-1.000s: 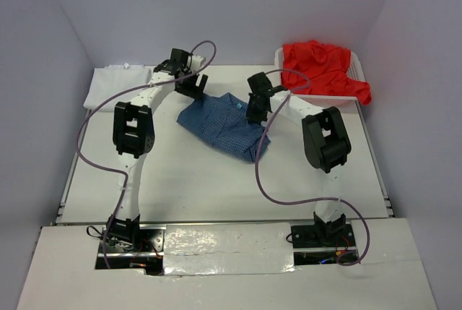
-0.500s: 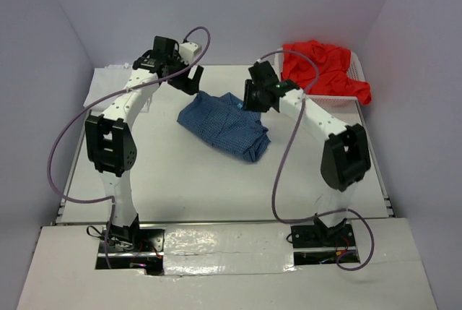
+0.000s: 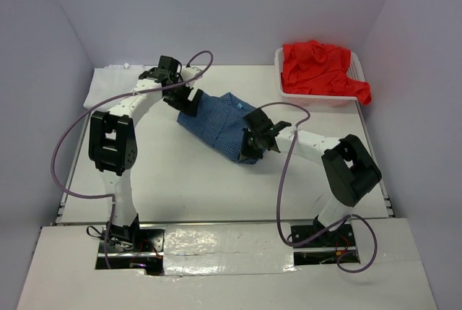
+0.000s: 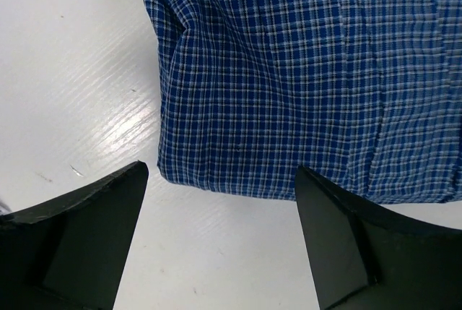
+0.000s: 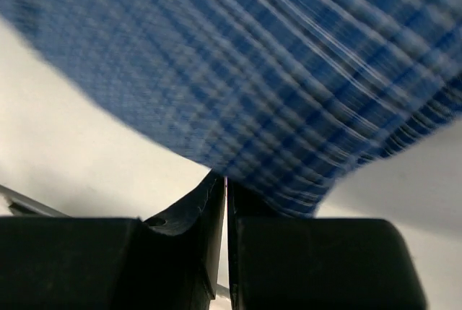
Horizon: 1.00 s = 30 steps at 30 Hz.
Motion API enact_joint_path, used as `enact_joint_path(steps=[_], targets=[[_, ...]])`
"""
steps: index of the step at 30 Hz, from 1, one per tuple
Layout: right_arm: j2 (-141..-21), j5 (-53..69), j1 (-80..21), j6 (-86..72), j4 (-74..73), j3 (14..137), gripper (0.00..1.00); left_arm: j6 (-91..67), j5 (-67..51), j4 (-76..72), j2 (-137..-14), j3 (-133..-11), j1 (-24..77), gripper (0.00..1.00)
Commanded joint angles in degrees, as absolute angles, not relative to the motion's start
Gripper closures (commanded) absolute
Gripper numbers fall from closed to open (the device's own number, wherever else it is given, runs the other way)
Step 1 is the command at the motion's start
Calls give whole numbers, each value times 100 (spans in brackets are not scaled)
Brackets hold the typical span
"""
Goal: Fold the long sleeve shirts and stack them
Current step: Fold the shirt
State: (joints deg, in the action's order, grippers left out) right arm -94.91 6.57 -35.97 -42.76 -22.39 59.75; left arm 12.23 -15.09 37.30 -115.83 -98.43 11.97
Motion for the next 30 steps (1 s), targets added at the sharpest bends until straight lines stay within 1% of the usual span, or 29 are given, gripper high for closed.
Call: enact_joint_path(steps=[1, 3, 10, 13, 15, 19, 20, 21, 22, 23, 25, 30], targets=[[-9518, 703, -3437, -4623, -1820, 5591, 89, 1327, -1478, 3507, -11821, -9668, 1178, 4], [-9641, 677, -3279, -4571, -1750, 5424, 91, 1327, -1389, 3480, -12013, -9607, 1186, 4], [-9844, 677, -2751, -4333, -1731, 5353, 92, 1327, -994, 3454, -12296, -9501, 1178, 4], [-9686, 642, -2628, -4106, -1828, 5361, 93, 1336, -958, 3498, -12349, -9536, 1178, 4], [-9379, 659, -2628, -3747, -1837, 5361, 92, 1327, -1097, 3542, -12253, -9519, 1178, 4], [-8553, 957, -2602, -3271, -1784, 5300, 66, 1240, -1502, 3594, -11954, -9265, 1178, 4], [-8273, 1071, -2593, -3183, -1775, 5309, 58, 1222, -1590, 3621, -11892, -9185, 1160, 7], [-8149, 1185, -2575, -3121, -1758, 5326, 55, 1196, -1695, 3621, -11778, -9089, 1143, 9], [-8026, 1448, -2532, -3094, -1706, 5317, 49, 1126, -1870, 3578, -11716, -8853, 1125, 11], [-7859, 1607, -2523, -3129, -1548, 5309, 46, 1073, -1933, 3534, -11646, -8737, 1108, 15], [-7822, 1958, -2505, -3286, -1416, 5309, 41, 907, -2056, 3385, -11435, -8343, 1099, 16], [-8366, 2066, -2549, -4253, -1441, 5247, 43, 686, -1995, 3006, -11101, -7963, 1107, 16]])
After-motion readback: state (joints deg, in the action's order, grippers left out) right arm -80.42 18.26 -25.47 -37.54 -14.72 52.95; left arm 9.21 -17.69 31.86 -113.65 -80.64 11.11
